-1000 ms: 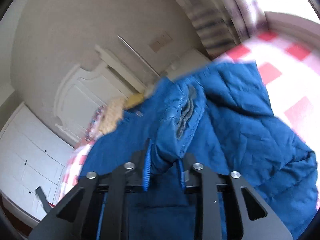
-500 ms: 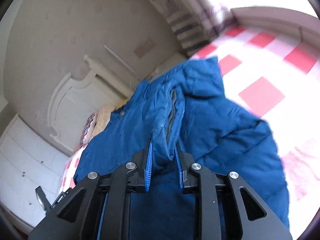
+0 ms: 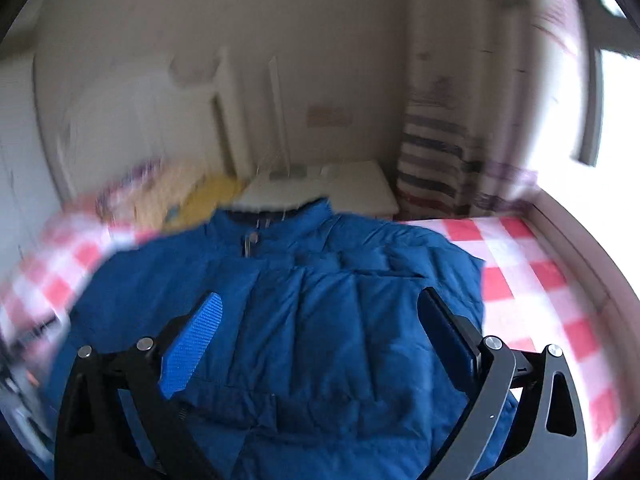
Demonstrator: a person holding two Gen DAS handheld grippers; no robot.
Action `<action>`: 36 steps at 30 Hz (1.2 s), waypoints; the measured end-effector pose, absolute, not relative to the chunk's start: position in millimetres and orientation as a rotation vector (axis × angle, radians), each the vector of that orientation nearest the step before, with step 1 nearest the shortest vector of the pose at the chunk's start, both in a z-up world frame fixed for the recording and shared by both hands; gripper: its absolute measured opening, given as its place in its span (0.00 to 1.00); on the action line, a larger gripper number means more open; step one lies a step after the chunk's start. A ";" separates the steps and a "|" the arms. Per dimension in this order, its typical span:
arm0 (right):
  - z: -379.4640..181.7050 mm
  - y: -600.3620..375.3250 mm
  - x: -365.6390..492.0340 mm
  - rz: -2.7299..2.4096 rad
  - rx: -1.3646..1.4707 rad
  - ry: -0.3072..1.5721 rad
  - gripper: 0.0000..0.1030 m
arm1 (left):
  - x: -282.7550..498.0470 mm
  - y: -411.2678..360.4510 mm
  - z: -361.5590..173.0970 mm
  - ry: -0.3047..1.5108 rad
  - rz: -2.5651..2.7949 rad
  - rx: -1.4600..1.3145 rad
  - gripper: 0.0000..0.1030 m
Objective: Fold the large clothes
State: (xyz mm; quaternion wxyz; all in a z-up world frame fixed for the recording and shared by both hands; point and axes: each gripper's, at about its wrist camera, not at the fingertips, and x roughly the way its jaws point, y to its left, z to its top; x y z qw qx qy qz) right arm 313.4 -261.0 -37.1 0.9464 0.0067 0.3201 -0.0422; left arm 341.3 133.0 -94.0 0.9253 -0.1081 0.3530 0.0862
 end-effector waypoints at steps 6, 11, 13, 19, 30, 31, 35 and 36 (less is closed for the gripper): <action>-85.5 -277.7 330.0 -0.070 0.006 0.801 0.82 | 341.1 133.7 -94.7 0.724 0.172 -0.227 0.95; -90.9 -274.5 327.3 -0.073 -0.011 0.805 0.83 | 339.9 134.9 -85.9 0.747 0.211 -0.229 0.95; -88.3 -273.3 326.7 -0.068 -0.002 0.802 0.83 | 337.4 129.9 -66.6 0.742 0.191 -0.249 0.95; -83.1 -273.8 332.3 -0.059 0.019 0.796 0.83 | 358.5 61.9 -13.0 0.703 -0.014 -0.144 0.98; -83.4 -280.1 330.0 -0.033 0.055 0.785 0.83 | 404.7 -28.5 -82.4 0.900 -0.010 0.112 0.98; -83.2 -280.5 329.9 -0.033 0.056 0.784 0.83 | 405.0 -32.8 -69.3 0.875 -0.037 0.096 0.98; -82.8 -280.6 329.5 -0.027 0.066 0.782 0.83 | 419.7 -60.8 -38.3 0.800 -0.069 0.126 0.98; -82.7 -281.0 329.6 -0.025 0.070 0.781 0.83 | 427.1 -69.3 -37.0 0.810 -0.072 0.130 0.98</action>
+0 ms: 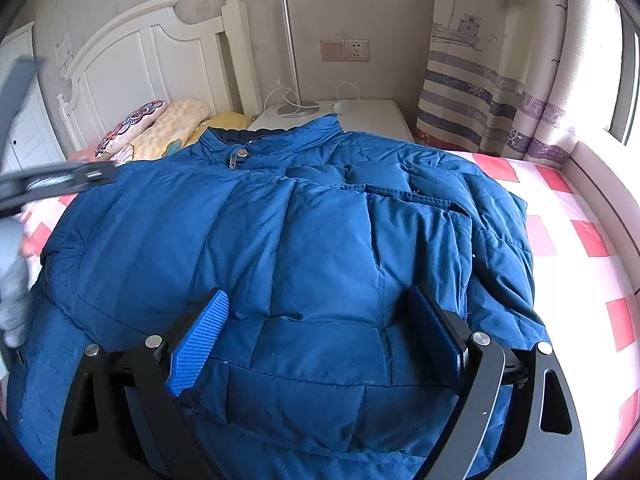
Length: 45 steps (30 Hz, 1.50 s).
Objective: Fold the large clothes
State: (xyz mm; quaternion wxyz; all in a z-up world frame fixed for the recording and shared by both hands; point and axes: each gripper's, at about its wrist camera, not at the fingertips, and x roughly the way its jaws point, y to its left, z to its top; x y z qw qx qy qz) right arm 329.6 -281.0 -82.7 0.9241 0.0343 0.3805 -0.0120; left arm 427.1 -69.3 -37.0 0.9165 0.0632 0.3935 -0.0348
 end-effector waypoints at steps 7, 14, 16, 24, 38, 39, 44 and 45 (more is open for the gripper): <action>-81.0 -284.0 327.5 -0.001 0.104 0.765 0.83 | 466.1 -142.7 -71.3 0.910 -0.147 0.150 0.98; -80.6 -286.4 326.4 0.011 0.129 0.759 0.83 | 473.6 -153.6 -84.9 0.880 -0.142 0.194 0.98; -80.4 -286.3 326.5 0.012 0.132 0.758 0.83 | 477.4 -134.6 -73.9 0.847 -0.094 0.174 0.98; -80.8 -286.3 326.6 0.021 0.128 0.759 0.83 | 500.5 -14.1 -76.1 0.927 0.106 0.000 0.98; -82.8 -286.1 328.2 0.016 0.136 0.764 0.83 | 479.7 7.1 -94.3 0.884 0.053 -0.053 0.98; -82.9 -286.1 328.4 0.016 0.136 0.764 0.83 | 471.0 8.7 -89.6 0.881 0.062 -0.064 0.98; -83.0 -286.2 328.7 0.014 0.131 0.768 0.83 | 390.7 4.2 -63.8 0.831 -0.049 -0.108 0.98; -83.0 -286.6 328.7 0.014 0.131 0.767 0.83 | 375.9 -1.4 -62.8 0.831 -0.066 -0.071 0.98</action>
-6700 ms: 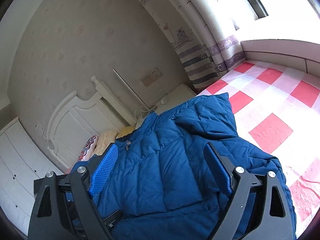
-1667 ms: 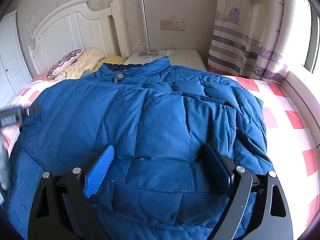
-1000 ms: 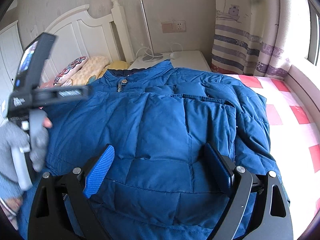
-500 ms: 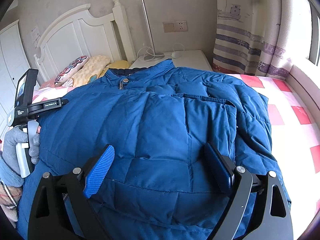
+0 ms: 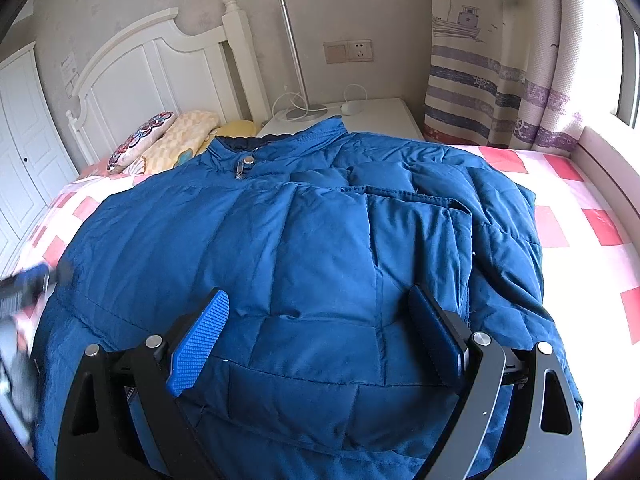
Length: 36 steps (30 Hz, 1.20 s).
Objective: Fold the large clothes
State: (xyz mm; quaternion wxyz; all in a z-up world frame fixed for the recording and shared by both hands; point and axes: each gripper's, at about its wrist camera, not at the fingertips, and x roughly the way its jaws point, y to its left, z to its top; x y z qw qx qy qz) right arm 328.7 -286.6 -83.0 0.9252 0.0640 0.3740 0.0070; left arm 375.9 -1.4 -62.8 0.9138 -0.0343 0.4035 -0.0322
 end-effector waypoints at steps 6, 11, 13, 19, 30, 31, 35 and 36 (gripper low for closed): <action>-83.8 -281.7 330.2 -0.005 0.098 0.779 0.84 | 321.2 -27.2 -92.5 0.867 -0.104 0.169 0.98; -68.7 -275.0 307.2 -0.041 0.165 0.780 0.88 | 330.3 -18.3 -113.9 0.949 -0.101 0.126 0.98; -59.8 -253.9 289.4 0.024 0.146 0.767 0.88 | 327.0 -19.8 -113.6 0.940 -0.095 0.135 0.98; -97.2 -186.1 267.1 0.083 -0.145 0.917 0.89 | 324.3 -20.4 -112.9 0.939 -0.097 0.127 0.98; -87.9 -216.8 253.2 0.037 -0.046 0.888 0.94 | 329.2 -17.3 -113.9 0.940 -0.103 0.120 0.98; -83.6 -226.2 249.0 0.016 -0.037 0.878 0.94 | 329.0 -16.4 -113.3 0.943 -0.108 0.118 0.98; -85.9 -275.5 237.7 -0.108 -0.020 0.900 0.94 | 316.5 -2.0 -103.3 0.952 -0.133 0.087 0.98; -94.7 -289.7 235.5 -0.131 0.009 0.922 0.94 | 309.9 6.2 -98.6 0.937 -0.126 0.079 0.98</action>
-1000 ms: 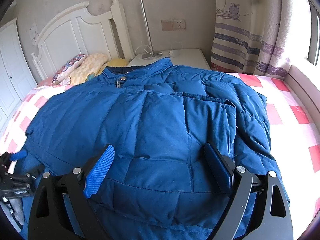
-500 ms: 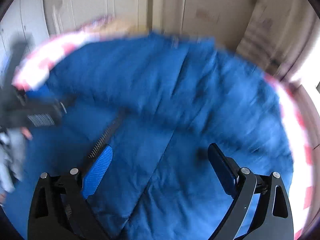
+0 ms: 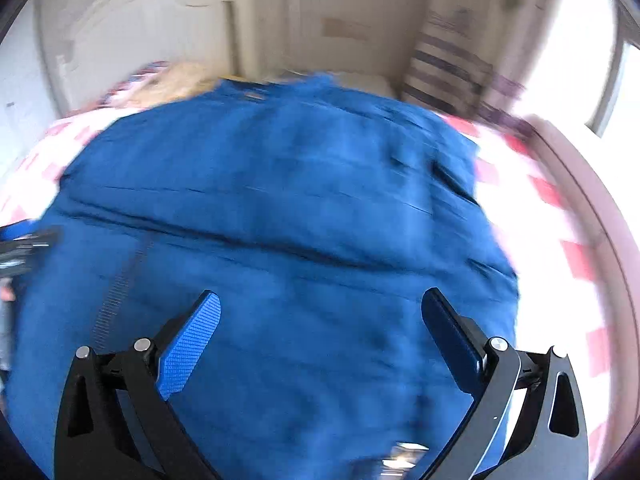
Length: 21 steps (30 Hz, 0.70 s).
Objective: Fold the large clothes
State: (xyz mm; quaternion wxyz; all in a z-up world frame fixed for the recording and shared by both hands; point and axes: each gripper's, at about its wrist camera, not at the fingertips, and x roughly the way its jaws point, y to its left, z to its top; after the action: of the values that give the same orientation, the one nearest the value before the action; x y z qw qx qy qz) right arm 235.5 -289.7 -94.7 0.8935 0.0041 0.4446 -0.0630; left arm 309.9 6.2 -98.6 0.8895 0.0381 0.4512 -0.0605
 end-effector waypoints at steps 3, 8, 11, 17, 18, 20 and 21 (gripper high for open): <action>-101.4 -305.4 231.4 -0.084 0.107 0.907 0.95 | 298.8 31.2 -97.8 0.927 -0.060 0.072 0.98; -102.5 -300.7 233.3 -0.089 0.074 0.911 0.96 | 310.7 63.7 -115.9 1.015 -0.038 -0.071 0.98; -101.9 -294.2 234.2 -0.078 0.104 0.898 0.96 | 311.9 59.7 -116.7 1.018 -0.029 -0.045 0.98; -95.7 -304.5 232.5 -0.073 0.115 0.892 0.95 | 309.1 66.7 -115.4 1.003 -0.030 -0.087 0.98; -91.6 -302.4 225.3 -0.085 0.112 0.888 0.95 | 309.2 65.7 -115.3 1.002 -0.025 -0.087 0.98; -83.5 -289.1 205.6 -0.042 0.120 0.883 0.95 | 305.3 64.9 -110.5 0.989 0.007 -0.073 0.98; -80.0 -280.8 193.7 -0.003 0.114 0.877 0.95 | 300.3 63.0 -105.5 0.974 0.019 -0.059 0.97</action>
State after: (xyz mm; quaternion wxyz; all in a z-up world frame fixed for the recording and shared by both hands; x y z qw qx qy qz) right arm 193.7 -280.8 -80.0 0.9039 0.0551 0.4242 -0.0016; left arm 300.3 63.0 -105.5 0.8832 -0.0283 0.4681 0.0091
